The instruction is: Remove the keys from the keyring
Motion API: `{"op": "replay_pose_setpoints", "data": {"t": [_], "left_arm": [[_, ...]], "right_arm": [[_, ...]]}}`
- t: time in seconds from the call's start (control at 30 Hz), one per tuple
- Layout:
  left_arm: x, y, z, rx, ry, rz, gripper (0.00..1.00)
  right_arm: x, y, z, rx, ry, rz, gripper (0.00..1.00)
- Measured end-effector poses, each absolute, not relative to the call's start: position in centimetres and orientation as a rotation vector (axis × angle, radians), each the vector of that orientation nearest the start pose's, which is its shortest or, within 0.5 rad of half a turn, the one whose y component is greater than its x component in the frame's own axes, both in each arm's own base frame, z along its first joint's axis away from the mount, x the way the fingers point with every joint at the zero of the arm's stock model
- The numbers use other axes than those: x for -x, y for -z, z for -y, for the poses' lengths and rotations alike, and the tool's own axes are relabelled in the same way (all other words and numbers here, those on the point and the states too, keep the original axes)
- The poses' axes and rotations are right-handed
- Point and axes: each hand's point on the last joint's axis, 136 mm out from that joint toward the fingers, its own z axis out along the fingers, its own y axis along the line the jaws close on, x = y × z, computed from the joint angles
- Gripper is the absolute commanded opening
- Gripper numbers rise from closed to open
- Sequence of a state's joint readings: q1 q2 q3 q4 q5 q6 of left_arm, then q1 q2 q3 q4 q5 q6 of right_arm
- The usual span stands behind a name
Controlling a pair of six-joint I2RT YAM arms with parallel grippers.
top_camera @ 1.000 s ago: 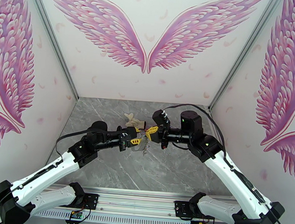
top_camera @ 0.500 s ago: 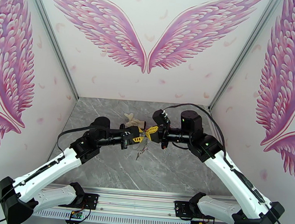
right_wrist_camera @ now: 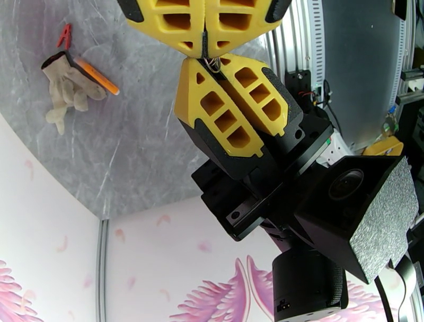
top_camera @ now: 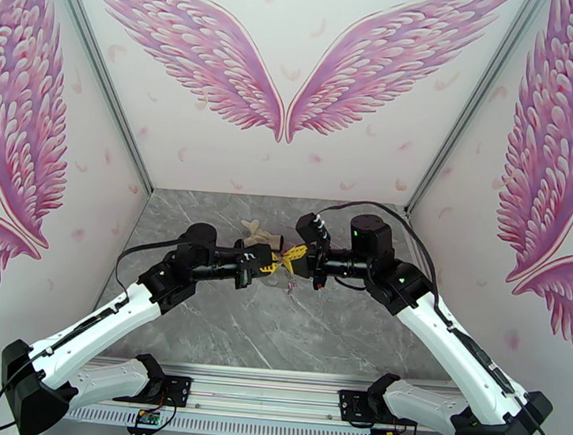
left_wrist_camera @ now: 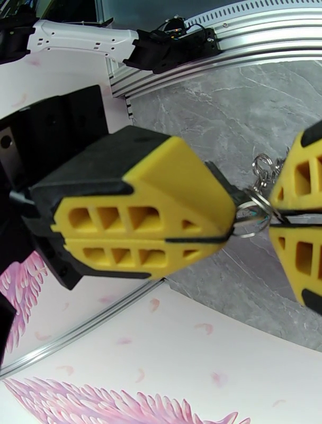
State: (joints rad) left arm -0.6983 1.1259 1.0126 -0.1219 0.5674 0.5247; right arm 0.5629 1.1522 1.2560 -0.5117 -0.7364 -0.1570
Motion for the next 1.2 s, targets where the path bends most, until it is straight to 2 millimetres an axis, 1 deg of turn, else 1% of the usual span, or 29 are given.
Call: {"op": "replay_pose_setpoints", "data": {"t": [0.17,0.3,0.43,0.53,0.67,0.97,1.2], "left_arm": [[-22.3,-33.3,30.7,-1.345,0.654,-1.215,0.03],[-22.2,-33.5,30.6,-1.336,0.686,-1.22,0.0],[-21.9,-34.2,30.4,-1.309,0.722,-1.212,0.0],[-21.6,-34.9,29.8,-1.277,0.742,-1.196,0.0],[-20.8,-35.3,29.5,-1.25,0.787,-1.187,0.0],[-20.6,-36.3,29.6,-1.167,0.899,-1.222,0.0],[-20.5,-36.5,29.6,-1.136,0.954,-1.254,0.0]], "right_arm": [[-22.2,-36.0,-27.6,1.139,-0.984,-1.638,0.0],[-22.1,-36.2,-27.5,1.139,-0.979,-1.631,0.0],[-21.8,-36.7,-27.2,1.143,-0.96,-1.604,0.0],[-21.4,-36.9,-26.9,1.147,-0.947,-1.586,0.0],[-20.9,-37.3,-26.7,1.151,-0.942,-1.559,0.0],[-20.5,-37.7,-26.8,1.18,-0.926,-1.515,0.0],[-20.3,-37.8,-26.9,1.214,-0.896,-1.477,0.0]]}}
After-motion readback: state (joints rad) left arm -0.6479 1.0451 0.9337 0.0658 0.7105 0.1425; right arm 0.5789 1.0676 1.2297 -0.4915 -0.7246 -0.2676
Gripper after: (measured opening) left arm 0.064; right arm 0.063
